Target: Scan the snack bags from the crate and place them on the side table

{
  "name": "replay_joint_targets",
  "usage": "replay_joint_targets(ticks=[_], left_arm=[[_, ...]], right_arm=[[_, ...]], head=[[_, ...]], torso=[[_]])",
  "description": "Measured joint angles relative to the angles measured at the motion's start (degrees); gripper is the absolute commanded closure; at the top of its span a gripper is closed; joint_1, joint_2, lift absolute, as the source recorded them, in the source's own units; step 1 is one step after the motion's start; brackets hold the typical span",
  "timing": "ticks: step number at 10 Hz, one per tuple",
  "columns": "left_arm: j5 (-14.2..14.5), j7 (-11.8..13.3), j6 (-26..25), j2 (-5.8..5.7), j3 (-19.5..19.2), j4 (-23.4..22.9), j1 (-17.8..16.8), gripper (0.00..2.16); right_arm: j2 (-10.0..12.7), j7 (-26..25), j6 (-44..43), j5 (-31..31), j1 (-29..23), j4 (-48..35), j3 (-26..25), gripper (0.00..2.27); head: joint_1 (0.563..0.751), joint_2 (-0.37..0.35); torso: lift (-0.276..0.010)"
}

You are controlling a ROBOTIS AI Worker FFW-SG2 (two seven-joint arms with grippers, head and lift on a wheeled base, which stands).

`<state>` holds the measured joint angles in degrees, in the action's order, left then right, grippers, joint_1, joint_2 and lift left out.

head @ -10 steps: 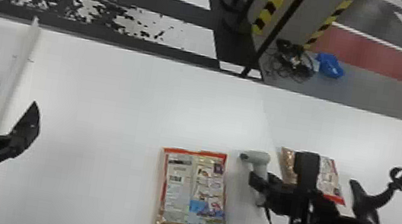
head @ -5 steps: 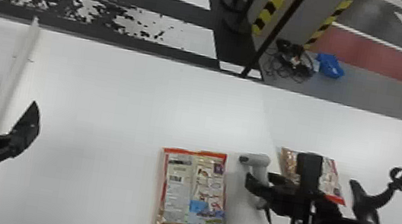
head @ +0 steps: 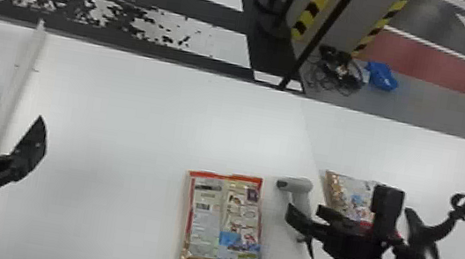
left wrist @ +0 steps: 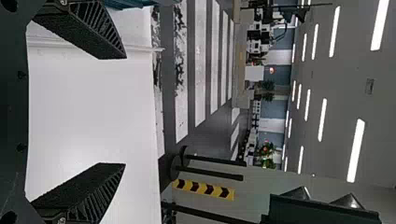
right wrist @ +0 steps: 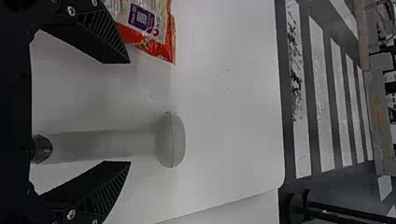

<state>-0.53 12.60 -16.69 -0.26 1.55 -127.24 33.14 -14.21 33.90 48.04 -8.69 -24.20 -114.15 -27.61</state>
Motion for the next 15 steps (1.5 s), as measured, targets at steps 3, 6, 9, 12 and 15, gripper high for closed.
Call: replay_joint_targets(ticks=[3,6,9,12,15], left_arm=[[0.0,0.0,0.0,0.00,0.0,0.0,0.0,0.04],[0.0,0.0,0.0,0.00,-0.1,0.1,0.0,0.04],[0.1,0.0,0.0,0.00,-0.1,0.1,0.0,0.04],[0.1,0.1,-0.1,0.00,0.0,0.1,0.0,0.04],[0.1,0.1,-0.1,0.00,0.1,0.0,0.2,0.04]], right_arm=[[1.4,6.3,7.3,-5.0,-2.6,-4.7,-3.0,0.13],[1.6,8.9,11.3,-5.8,-3.0,-4.9,-1.7,0.13],[1.6,11.1,14.0,-5.4,-3.0,-4.6,0.2,0.13],[1.1,15.8,16.7,-2.3,-2.4,-4.0,2.4,0.12],[0.7,19.9,16.7,0.9,-2.1,-3.1,4.5,0.78]], head=[[0.695,-0.318],[0.695,-0.288],[0.695,-0.253],[0.695,-0.232],[0.695,-0.213]], torso=[[-0.094],[-0.094],[-0.094],[-0.094],[-0.094]])
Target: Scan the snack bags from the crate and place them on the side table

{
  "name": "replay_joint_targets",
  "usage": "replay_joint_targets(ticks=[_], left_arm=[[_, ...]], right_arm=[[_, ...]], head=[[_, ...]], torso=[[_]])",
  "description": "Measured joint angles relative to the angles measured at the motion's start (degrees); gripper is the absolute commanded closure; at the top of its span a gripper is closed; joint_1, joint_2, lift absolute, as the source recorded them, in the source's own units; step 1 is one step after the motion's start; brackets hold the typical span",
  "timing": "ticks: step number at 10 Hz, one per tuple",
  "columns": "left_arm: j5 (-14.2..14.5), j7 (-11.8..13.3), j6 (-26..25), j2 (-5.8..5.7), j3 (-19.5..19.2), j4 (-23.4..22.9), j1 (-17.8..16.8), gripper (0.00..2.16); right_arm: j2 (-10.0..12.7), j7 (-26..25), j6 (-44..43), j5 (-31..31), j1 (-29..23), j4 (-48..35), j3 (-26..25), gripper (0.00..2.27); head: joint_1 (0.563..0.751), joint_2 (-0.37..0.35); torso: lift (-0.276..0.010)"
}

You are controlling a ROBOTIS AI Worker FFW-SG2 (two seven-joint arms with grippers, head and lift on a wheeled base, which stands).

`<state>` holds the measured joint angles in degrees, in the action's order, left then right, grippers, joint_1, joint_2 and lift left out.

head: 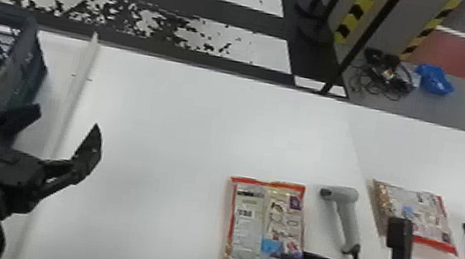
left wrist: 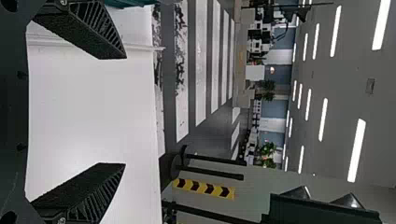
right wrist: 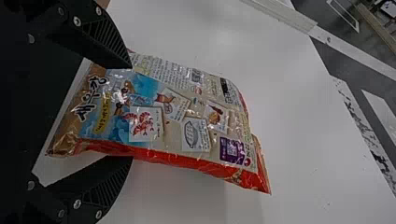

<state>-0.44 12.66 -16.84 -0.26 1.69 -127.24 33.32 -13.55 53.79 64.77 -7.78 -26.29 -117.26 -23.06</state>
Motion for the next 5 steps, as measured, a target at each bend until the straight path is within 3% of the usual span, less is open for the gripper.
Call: replay_joint_targets(ticks=[1,2,5], left_arm=[[0.0,0.0,0.0,0.00,0.1,0.0,0.1,0.04],[0.0,0.0,0.1,0.00,0.1,0.0,0.2,0.04],[0.1,0.0,0.5,0.00,-0.1,0.0,0.5,0.04]], right_arm=[[-0.3,0.6,-0.2,1.7,0.3,0.5,0.9,1.57],[-0.4,0.7,-0.5,3.2,0.6,1.1,1.7,2.04],[-0.5,2.1,-1.7,5.6,0.7,1.6,2.1,2.22]], head=[[0.695,-0.213],[0.695,-0.215],[0.695,-0.218]], torso=[[-0.094],[-0.094],[-0.094]])
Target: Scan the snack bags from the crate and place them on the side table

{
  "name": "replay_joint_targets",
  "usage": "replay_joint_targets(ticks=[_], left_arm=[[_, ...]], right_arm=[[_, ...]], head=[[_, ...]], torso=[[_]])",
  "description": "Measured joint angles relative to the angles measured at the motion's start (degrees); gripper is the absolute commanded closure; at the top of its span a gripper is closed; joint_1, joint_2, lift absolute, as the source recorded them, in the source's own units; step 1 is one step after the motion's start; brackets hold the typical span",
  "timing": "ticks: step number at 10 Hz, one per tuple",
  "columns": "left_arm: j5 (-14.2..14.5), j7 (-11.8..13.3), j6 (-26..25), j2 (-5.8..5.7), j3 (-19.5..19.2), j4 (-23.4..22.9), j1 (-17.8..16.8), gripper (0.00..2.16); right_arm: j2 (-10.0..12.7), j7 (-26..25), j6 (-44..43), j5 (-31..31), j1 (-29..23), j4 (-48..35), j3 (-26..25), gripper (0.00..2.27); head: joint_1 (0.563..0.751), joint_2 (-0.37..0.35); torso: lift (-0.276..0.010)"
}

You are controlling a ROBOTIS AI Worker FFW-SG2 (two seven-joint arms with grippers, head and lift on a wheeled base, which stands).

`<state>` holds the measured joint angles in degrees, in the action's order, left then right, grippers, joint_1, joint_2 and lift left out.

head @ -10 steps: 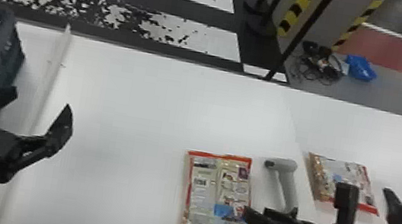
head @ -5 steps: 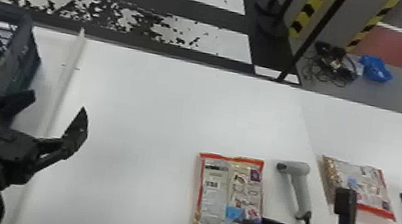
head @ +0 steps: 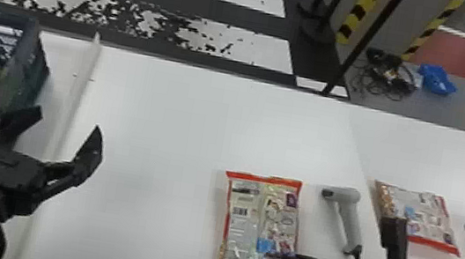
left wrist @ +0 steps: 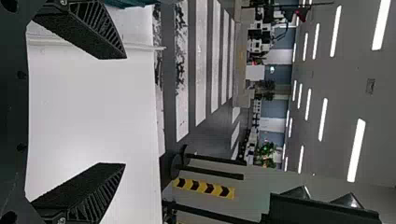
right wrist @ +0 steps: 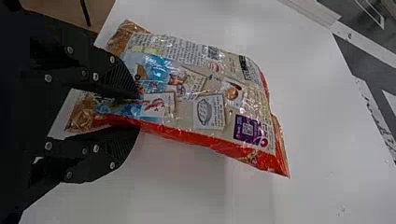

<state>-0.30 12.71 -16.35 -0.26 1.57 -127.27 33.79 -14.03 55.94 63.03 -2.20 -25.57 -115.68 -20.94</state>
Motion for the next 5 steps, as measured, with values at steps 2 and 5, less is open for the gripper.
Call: replay_joint_targets(ticks=[2,5], left_arm=[[0.0,0.0,0.1,0.00,-0.2,0.0,0.1,0.04],[0.0,-0.1,0.2,0.00,-0.2,-0.1,0.1,0.04]], right_arm=[[0.1,1.6,-0.3,-4.1,0.0,-0.3,-4.2,2.22],[1.2,-1.3,0.5,-16.2,1.2,-2.8,-16.4,2.22]], head=[[0.695,-0.232],[0.695,-0.294]], torso=[[-0.094],[-0.094]])
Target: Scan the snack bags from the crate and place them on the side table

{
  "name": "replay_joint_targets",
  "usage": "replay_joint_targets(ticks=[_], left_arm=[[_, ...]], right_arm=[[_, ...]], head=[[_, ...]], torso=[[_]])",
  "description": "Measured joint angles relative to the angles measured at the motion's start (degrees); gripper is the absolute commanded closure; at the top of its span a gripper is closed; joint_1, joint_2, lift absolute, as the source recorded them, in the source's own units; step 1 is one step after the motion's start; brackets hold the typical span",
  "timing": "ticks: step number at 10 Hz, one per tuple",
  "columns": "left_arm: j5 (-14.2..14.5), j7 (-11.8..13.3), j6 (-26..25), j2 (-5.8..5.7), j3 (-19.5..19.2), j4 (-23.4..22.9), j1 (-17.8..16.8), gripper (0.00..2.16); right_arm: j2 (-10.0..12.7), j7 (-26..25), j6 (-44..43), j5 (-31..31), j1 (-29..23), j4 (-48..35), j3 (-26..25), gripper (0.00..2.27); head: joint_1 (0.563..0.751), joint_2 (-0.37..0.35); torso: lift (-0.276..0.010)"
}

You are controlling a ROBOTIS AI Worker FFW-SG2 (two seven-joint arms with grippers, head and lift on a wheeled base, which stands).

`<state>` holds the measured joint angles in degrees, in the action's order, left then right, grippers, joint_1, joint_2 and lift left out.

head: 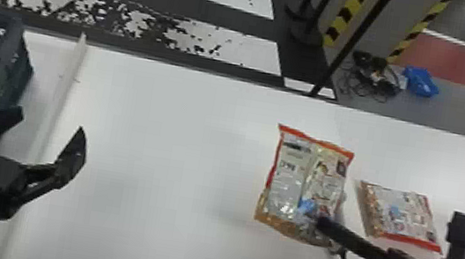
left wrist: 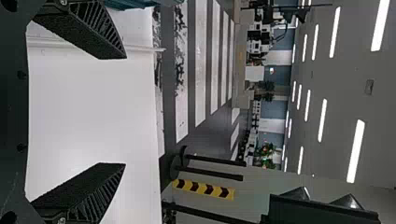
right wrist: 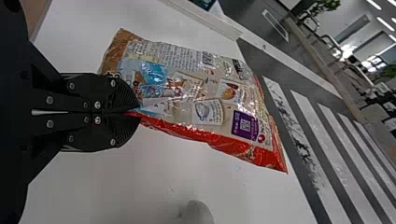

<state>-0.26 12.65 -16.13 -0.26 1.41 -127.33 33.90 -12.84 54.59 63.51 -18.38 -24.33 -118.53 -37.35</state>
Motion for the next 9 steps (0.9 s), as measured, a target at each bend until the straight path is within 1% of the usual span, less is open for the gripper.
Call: replay_joint_targets(ticks=[1,2,3,4,6,7,9], left_arm=[[0.0,0.0,0.0,0.00,0.1,-0.1,-0.1,0.04],[0.0,0.0,0.0,0.00,0.2,-0.1,-0.1,0.04],[0.0,0.0,0.0,0.00,0.2,-0.1,-0.1,0.04],[0.0,0.0,0.0,0.00,0.2,-0.1,-0.1,0.04],[-0.1,0.0,-0.1,0.00,0.2,-0.1,-0.1,0.04],[-0.1,0.0,-0.2,0.00,0.2,-0.1,-0.1,0.04],[-0.2,0.0,-0.3,0.00,0.4,-0.2,-0.1,0.04]], right_arm=[[0.2,-3.9,0.0,-4.0,1.0,-0.2,-3.9,2.22],[0.2,-8.3,-0.8,-6.8,2.2,0.6,-6.7,2.22],[0.2,-12.5,-4.1,-9.2,3.0,2.7,-8.5,2.22],[0.2,-17.5,-9.6,-11.5,3.8,6.1,-9.4,2.22],[0.1,-27.5,-22.9,-15.3,4.8,14.0,-9.7,2.22],[-0.3,-31.2,-28.9,-16.8,5.6,18.6,-9.3,2.21],[-2.5,-35.2,-37.6,-18.9,8.3,29.3,-8.2,2.14]], head=[[0.695,-0.315],[0.695,-0.350],[0.695,-0.350],[0.695,-0.350],[0.695,-0.350],[0.695,-0.350],[0.695,-0.350]], torso=[[-0.094],[-0.094],[-0.094],[-0.094],[-0.094],[-0.094],[-0.094]])
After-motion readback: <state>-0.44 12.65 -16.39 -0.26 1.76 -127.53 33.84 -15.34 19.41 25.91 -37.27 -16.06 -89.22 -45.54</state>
